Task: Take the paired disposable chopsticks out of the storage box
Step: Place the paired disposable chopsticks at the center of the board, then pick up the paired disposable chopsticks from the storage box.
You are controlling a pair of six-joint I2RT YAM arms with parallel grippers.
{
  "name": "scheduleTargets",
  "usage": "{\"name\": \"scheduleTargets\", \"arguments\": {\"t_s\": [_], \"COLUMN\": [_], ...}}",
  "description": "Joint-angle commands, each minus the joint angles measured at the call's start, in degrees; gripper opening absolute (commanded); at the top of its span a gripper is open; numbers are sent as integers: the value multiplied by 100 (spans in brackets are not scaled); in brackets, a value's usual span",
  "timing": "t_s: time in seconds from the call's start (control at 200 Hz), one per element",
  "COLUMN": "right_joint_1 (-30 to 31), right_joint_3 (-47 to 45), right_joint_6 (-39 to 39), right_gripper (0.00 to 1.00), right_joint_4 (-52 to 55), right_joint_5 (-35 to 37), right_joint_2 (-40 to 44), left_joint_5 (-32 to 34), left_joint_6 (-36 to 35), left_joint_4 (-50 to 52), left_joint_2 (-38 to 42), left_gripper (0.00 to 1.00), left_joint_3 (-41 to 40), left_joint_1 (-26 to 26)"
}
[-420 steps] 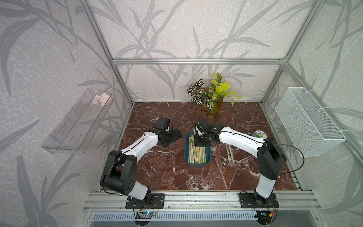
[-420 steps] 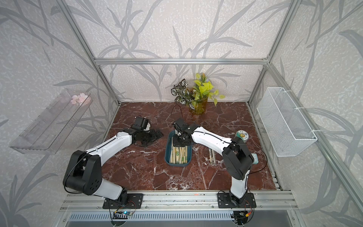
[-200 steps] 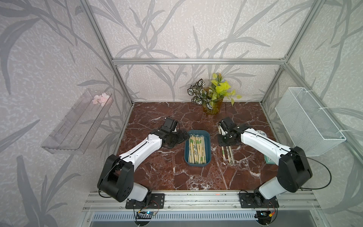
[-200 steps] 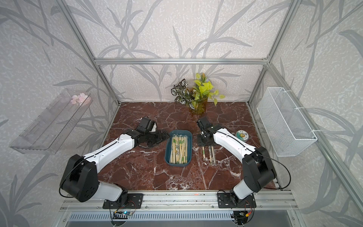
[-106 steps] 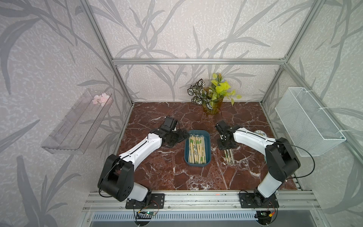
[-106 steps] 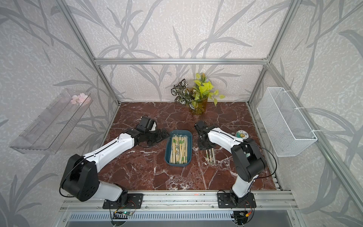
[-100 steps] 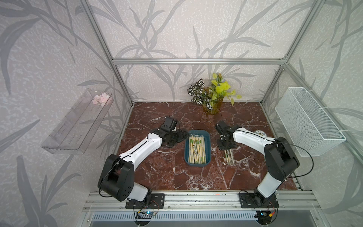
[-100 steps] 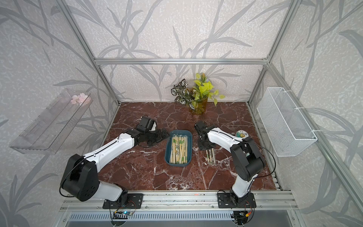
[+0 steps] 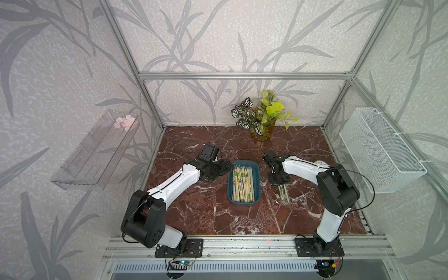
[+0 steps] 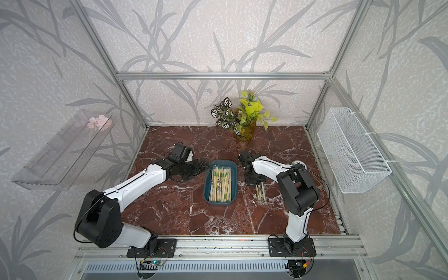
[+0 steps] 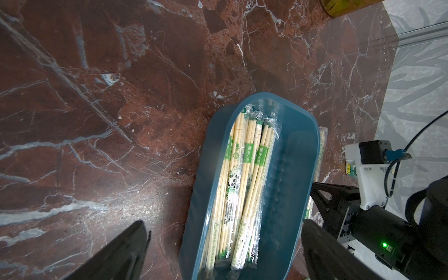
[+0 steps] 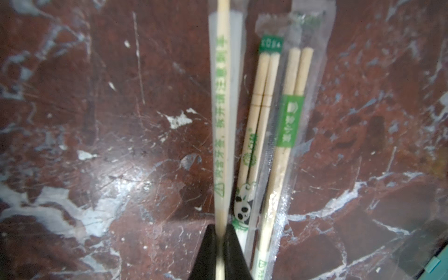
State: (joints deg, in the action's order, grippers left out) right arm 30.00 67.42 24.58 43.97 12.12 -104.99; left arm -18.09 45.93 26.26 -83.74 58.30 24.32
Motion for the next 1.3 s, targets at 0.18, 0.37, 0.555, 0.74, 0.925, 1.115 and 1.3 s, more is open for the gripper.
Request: {"name": "scheduleTargets", "arguments": {"t_s": [0.18,0.37,0.555,0.74,0.925,1.115,1.3], "right_joint_1": [-31,-29,-25,-16,126,596,1077], "right_joint_3": [202,194,189,329,501,954,1336], "right_joint_6": [190,305,506,677,901,1125,1240], "right_gripper": [18,20,24,37,46,45,42], "right_joint_4": [192,247,189,68,-273,-401,-447], "right_joint_5": [133,99,-206,-754,-1403,-1712,-1801], "right_joint_2": [-57,84,537,1041,1312,1140,753], "left_joint_5": [-28,-76,-78,-52,-10,28,6], "left_joint_6": [-267,-343,-403,-435,-418,-443,-454], "left_joint_4": [203,232,251,257,206,213,195], "left_joint_2": [-133,-195,-183,-134,-22,73,182], "left_gripper": [100,100,100,100,100,100,100], "left_joint_3": [338,418,406,327,151,16,-128], "left_joint_1": [7,-12,-49,-117,-214,-339,-486]}}
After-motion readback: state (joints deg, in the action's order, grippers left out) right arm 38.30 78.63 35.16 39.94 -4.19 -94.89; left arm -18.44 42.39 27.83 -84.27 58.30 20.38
